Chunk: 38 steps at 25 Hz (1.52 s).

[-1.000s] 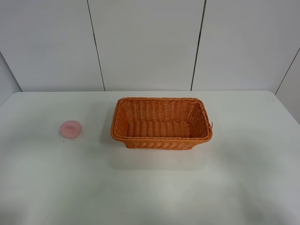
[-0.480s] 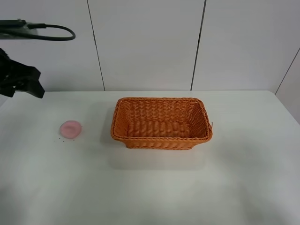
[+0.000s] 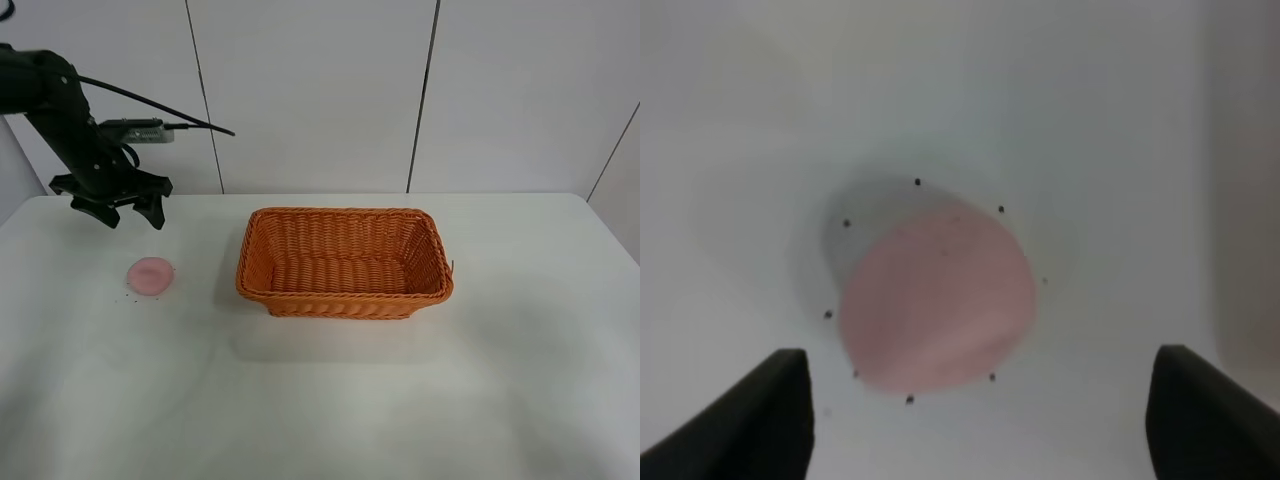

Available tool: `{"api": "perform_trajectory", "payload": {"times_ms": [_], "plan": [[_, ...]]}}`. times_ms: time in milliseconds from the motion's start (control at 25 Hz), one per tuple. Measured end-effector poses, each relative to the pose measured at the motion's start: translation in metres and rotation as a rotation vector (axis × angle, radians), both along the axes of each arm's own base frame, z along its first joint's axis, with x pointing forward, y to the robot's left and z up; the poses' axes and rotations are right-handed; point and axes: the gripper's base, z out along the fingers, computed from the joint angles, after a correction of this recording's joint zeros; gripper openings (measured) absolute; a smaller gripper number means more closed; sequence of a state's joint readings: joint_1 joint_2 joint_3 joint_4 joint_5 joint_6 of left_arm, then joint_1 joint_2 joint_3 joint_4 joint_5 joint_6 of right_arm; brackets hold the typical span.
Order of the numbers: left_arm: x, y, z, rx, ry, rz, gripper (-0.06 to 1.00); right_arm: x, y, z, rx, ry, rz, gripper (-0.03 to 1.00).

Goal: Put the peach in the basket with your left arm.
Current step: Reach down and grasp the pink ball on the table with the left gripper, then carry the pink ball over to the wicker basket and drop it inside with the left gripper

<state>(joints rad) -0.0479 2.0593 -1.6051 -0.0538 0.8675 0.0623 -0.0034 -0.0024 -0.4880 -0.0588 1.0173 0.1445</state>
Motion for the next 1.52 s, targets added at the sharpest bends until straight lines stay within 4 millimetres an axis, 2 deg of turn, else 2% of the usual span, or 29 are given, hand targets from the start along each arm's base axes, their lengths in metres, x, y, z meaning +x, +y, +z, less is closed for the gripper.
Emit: {"api": "perform_trajectory", "payload": {"times_ms": [120, 320, 480, 560, 680, 800, 840, 920, 1080, 1160, 1400, 1520], "plan": [[0.007, 0.0, -0.033, 0.003, 0.07, 0.0, 0.79, 0.0, 0.0, 0.0, 0.0, 0.0, 0.0, 0.69], [0.01, 0.0, -0.071, 0.008, 0.147, -0.001, 0.79, 0.0, 0.0, 0.0, 0.0, 0.0, 0.0, 0.69], [0.012, 0.0, -0.086, 0.015, 0.164, -0.004, 0.79, 0.0, 0.0, 0.0, 0.0, 0.0, 0.0, 0.69], [0.012, 0.001, -0.087, 0.017, 0.163, -0.006, 0.77, 0.0, 0.0, 0.0, 0.0, 0.0, 0.0, 0.69], [0.012, 0.001, -0.087, 0.023, 0.163, -0.009, 0.61, 0.0, 0.0, 0.0, 0.0, 0.0, 0.0, 0.69], [0.011, 0.004, -0.086, 0.056, 0.171, -0.009, 0.27, 0.0, 0.0, 0.0, 0.0, 0.0, 0.0, 0.69], [0.011, 0.007, -0.084, 0.069, 0.174, -0.003, 0.2, 0.0, 0.0, 0.0, 0.0, 0.0, 0.0, 0.69], [0.012, 0.009, -0.078, 0.092, 0.175, 0.023, 0.12, 0.0, 0.0, 0.0, 0.0, 0.0, 0.0, 0.69], [0.012, 0.01, -0.054, 0.102, 0.155, 0.035, 0.12, 0.0, 0.0, 0.0, 0.0, 0.0, 0.0, 0.69], [0.011, 0.011, -0.032, 0.101, 0.131, 0.04, 0.12, 0.0, 0.0, 0.0, 0.0, 0.0, 0.0, 0.69], [0.002, 0.011, 0.06, 0.088, 0.004, 0.053, 0.11, 0.0, 0.0, 0.0, 0.0, 0.0, 0.0, 0.69], [-0.004, 0.009, 0.091, 0.058, -0.033, 0.058, 0.11, 0.0, 0.0, 0.0, 0.0, 0.0, 0.0, 0.69]]}}
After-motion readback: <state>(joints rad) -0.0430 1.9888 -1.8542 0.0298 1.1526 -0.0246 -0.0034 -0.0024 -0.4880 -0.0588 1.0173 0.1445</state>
